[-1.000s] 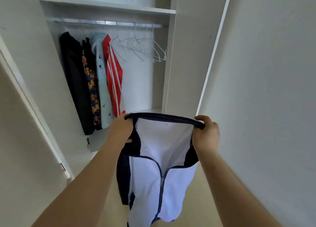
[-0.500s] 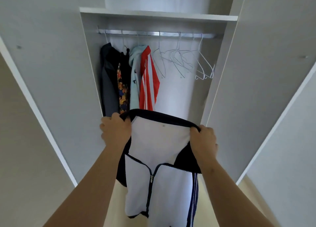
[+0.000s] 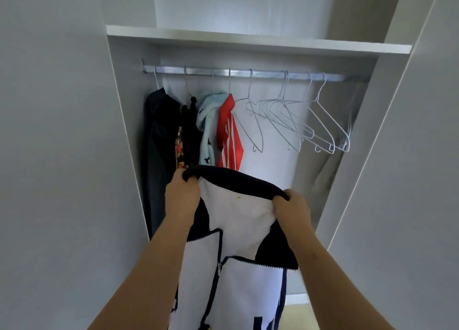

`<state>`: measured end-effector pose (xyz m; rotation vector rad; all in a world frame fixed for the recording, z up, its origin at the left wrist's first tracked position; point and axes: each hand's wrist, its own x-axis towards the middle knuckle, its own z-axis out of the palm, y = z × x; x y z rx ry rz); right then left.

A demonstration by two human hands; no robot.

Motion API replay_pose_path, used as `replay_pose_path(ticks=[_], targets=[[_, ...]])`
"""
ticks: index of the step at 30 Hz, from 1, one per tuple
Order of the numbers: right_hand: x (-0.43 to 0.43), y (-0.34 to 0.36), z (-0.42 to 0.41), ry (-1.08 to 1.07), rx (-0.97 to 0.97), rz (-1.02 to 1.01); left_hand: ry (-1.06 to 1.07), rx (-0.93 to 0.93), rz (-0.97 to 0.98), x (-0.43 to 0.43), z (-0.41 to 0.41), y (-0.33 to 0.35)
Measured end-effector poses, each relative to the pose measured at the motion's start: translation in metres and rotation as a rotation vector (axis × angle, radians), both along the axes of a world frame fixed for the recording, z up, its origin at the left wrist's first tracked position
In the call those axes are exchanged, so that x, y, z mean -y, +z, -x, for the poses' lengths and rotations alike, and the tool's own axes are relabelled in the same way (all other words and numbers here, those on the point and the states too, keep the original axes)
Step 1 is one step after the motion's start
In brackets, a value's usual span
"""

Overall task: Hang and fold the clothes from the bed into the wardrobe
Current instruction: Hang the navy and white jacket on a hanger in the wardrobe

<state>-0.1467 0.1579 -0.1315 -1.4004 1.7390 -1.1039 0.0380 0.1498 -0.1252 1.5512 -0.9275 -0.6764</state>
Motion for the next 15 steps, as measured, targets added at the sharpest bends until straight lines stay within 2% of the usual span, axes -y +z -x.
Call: replay_pose_path(ticks=[7,13,15], targets=[[0.077,0.002,-0.045,0.104,0.095,-0.029,-0.137,-0.179,0.042,0.089,-0.017,0.024],[0.131,0.01,-0.055,0.266,0.271,-0.031,-0.061,-0.361,0.101,0.144,-0.031,0.038],[0.16,0.013,-0.053,0.196,0.286,0.054,-0.025,-0.417,0.098,0.168,-0.033,0.04]])
